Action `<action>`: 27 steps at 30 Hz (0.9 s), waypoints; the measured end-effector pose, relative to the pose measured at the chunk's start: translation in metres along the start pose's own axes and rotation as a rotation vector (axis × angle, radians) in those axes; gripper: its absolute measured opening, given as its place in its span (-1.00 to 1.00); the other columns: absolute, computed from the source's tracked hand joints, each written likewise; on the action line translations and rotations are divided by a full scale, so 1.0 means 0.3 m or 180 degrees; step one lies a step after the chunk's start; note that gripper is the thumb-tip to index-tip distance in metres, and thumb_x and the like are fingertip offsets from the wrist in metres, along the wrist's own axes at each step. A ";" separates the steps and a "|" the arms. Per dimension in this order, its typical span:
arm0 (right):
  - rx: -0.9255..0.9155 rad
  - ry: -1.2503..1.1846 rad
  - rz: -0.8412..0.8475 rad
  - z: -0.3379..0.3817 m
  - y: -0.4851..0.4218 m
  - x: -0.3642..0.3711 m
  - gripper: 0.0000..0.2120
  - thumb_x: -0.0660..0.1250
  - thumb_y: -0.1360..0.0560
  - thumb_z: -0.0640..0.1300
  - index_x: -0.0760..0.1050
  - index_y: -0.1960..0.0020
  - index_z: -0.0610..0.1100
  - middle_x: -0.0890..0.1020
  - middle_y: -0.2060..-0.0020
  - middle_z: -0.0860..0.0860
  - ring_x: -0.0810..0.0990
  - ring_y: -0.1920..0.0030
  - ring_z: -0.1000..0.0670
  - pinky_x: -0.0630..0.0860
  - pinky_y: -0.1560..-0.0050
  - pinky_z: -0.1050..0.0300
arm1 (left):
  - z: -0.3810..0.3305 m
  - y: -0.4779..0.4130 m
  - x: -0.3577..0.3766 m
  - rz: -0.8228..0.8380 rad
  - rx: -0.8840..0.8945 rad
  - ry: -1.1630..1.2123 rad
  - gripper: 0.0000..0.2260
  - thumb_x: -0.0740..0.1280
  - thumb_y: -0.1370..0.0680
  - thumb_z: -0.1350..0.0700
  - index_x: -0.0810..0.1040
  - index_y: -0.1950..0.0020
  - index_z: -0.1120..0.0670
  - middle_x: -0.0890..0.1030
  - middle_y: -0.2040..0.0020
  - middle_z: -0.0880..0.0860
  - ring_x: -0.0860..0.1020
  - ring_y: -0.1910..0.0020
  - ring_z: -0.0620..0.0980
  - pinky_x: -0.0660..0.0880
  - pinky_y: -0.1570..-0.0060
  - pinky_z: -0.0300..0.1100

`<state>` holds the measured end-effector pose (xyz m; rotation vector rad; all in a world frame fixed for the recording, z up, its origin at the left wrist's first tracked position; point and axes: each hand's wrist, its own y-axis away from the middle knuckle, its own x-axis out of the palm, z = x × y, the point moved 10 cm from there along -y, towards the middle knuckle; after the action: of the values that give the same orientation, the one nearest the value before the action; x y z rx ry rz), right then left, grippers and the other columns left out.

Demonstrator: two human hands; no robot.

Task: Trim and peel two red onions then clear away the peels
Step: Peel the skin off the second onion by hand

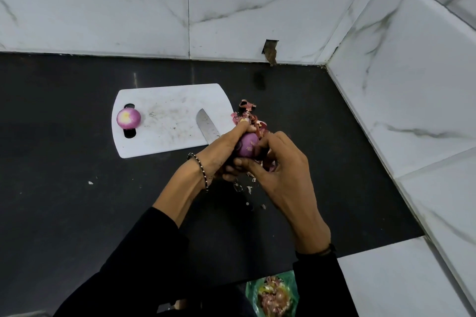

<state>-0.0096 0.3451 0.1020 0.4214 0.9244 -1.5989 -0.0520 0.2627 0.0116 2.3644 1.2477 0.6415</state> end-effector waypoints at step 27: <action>0.0116 -0.0258 0.0016 0.001 -0.006 -0.013 -0.58 0.53 -0.34 0.15 0.41 -0.03 0.04 0.50 0.04 0.12 0.51 0.22 0.08 0.49 0.25 0.23 | -0.006 0.009 -0.007 0.0095 -0.0006 -0.0203 -0.38 0.08 -0.59 -0.31 0.50 0.52 0.02 0.28 0.55 0.00 0.17 0.57 -0.07 0.09 0.50 -0.31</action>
<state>-0.0102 0.3475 0.1056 0.3811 0.8333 -1.6185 -0.0523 0.2599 0.0140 2.3869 1.1864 0.5714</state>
